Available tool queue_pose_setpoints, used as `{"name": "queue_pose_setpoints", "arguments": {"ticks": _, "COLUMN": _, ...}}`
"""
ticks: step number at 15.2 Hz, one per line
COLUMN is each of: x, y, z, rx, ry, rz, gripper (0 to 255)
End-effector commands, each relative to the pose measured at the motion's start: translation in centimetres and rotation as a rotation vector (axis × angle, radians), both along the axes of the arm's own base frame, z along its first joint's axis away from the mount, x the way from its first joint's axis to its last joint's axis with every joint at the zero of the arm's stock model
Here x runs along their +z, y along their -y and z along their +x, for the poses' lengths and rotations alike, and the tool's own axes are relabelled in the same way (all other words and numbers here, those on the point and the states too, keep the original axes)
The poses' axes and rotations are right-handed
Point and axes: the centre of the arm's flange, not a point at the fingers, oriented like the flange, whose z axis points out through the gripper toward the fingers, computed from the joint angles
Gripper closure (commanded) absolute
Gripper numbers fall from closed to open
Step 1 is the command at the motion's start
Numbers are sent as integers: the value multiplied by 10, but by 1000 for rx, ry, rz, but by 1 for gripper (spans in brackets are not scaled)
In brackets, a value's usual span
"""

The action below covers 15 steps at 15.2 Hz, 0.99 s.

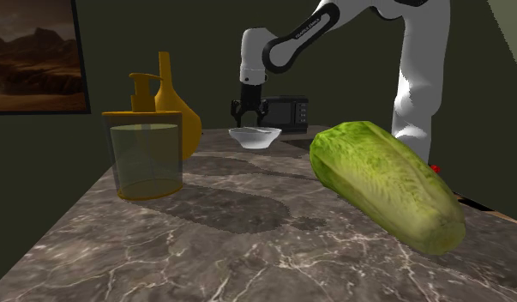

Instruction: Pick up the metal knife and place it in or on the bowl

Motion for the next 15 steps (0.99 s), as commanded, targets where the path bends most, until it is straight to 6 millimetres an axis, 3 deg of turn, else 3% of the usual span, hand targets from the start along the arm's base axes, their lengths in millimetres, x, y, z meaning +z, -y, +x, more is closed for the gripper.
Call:
{"name": "queue_pose_setpoints", "arguments": {"ticks": 1, "x": 0, "y": 0, "z": 0, "rx": 0, "ry": 0, "rz": 0, "gripper": 0}}
{"name": "queue_pose_setpoints", "arguments": {"ticks": 3, "x": -1, "y": 0, "z": 0, "rx": 0, "ry": 0, "rz": 0, "gripper": 0}}
{"name": "queue_pose_setpoints", "arguments": {"ticks": 7, "x": 48, "y": -11, "z": -4, "rx": 0, "ry": 0, "rz": 0, "gripper": 0}}
{"name": "queue_pose_setpoints", "arguments": {"ticks": 15, "x": 48, "y": -11, "z": -4, "rx": 0, "ry": 0, "rz": 0, "gripper": 0}}
